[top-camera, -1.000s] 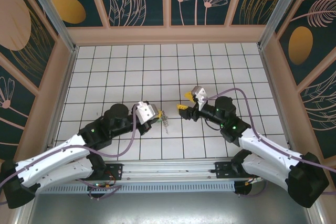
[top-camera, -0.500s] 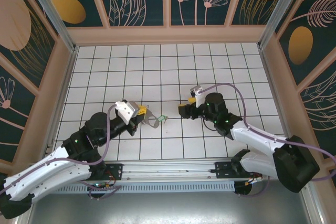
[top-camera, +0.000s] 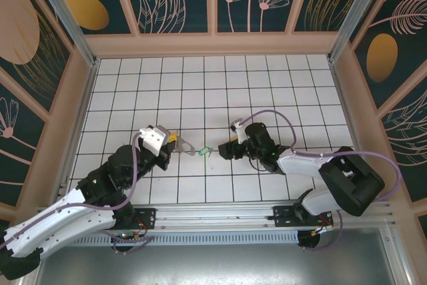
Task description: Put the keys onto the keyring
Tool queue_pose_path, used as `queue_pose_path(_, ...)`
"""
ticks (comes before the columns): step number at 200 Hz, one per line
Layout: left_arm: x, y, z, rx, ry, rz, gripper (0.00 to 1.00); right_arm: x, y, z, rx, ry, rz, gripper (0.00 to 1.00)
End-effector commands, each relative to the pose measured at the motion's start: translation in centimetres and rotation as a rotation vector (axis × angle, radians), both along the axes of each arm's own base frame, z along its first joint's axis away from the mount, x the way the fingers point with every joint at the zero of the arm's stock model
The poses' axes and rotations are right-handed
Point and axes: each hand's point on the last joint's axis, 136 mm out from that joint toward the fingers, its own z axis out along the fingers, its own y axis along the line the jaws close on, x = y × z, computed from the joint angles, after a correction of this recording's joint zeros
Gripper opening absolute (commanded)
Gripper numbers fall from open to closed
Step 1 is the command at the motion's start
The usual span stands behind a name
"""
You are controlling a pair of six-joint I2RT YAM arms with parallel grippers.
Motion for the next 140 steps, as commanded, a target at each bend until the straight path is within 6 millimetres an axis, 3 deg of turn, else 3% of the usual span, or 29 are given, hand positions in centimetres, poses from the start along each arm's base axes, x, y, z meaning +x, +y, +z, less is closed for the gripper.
queue_pose_path(1,0.6,1.3,0.1,-0.029,0.002,0.083,0.0,1.3,1.4,1.4,0.051,-0.038,-0.022,0.7)
queue_pose_path(57,0.7,1.7,-1.7,-0.078,0.062,0.125,0.0,2.4,3.3,0.2,0.017,-0.032,0.022,0.68)
queue_pose_path(87,0.7,1.6,-2.5,-0.077,0.086,0.13,0.0,2.6,4.1,-1.1,-0.048,-0.017,0.063,0.61)
queue_pose_path(140,0.8,1.9,-3.2,-0.071,0.099,0.145,0.0,0.3,4.5,-2.8,-0.201,-0.026,0.199,0.53)
